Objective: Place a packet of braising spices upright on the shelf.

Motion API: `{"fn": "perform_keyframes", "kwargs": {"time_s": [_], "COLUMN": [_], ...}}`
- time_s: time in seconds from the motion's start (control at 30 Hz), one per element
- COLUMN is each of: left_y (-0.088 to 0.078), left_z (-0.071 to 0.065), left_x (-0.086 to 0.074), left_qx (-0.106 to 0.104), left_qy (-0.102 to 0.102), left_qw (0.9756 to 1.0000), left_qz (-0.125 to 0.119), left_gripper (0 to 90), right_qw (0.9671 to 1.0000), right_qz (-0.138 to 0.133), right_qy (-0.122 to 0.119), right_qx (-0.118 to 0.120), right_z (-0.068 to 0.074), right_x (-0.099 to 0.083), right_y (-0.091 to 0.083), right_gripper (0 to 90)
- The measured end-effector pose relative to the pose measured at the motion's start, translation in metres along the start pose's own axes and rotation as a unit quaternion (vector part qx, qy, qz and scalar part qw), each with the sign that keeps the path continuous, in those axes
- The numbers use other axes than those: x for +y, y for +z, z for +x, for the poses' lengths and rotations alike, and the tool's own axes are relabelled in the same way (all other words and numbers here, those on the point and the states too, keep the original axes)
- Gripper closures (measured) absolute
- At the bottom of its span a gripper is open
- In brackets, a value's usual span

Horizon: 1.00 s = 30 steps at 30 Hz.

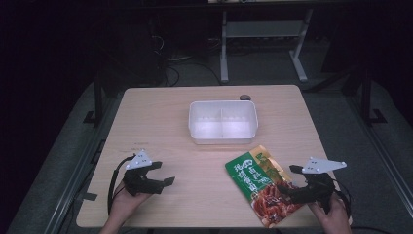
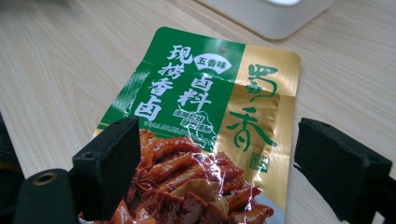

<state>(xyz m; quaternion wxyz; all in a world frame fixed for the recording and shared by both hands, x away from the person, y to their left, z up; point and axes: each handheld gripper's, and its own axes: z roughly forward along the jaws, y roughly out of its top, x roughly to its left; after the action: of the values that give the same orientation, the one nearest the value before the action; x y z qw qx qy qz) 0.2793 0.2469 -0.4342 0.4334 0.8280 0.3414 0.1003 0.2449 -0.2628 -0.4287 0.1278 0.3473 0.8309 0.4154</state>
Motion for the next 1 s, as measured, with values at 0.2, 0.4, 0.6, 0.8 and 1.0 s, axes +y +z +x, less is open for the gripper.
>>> {"fn": "perform_keyframes", "kwargs": {"time_s": [0.2,0.4,0.6,0.8,1.0], "left_y": [0.007,0.016,0.033,0.066,0.1], "left_z": [0.0,-0.01,-0.027,-0.051,-0.068], "left_x": [0.0,0.005,0.023,0.048,0.07], "left_qx": [-0.003,-0.015,-0.042,-0.059,-0.071], "left_qy": [-0.002,0.004,0.012,0.045,0.052], "left_qw": [1.0,0.9998,0.9989,0.9967,0.9942], "left_qz": [0.007,0.011,0.017,0.035,0.061], "left_gripper": [21.8,23.9,30.3,33.7,36.2], "right_qw": [0.9996,0.9993,0.9989,0.9958,0.9945], "right_qz": [0.022,0.033,0.044,0.056,0.091], "right_qy": [0.0,-0.008,0.017,0.072,0.05], "right_qx": [0.017,0.018,0.003,-0.009,-0.016], "right_z": [-0.001,0.0,-0.003,-0.015,-0.011], "right_x": [-0.001,0.001,0.003,-0.001,-0.003], "right_y": [0.006,0.01,0.008,0.002,0.005], "right_gripper": [15.1,34.4,54.1,78.3,90.0]}}
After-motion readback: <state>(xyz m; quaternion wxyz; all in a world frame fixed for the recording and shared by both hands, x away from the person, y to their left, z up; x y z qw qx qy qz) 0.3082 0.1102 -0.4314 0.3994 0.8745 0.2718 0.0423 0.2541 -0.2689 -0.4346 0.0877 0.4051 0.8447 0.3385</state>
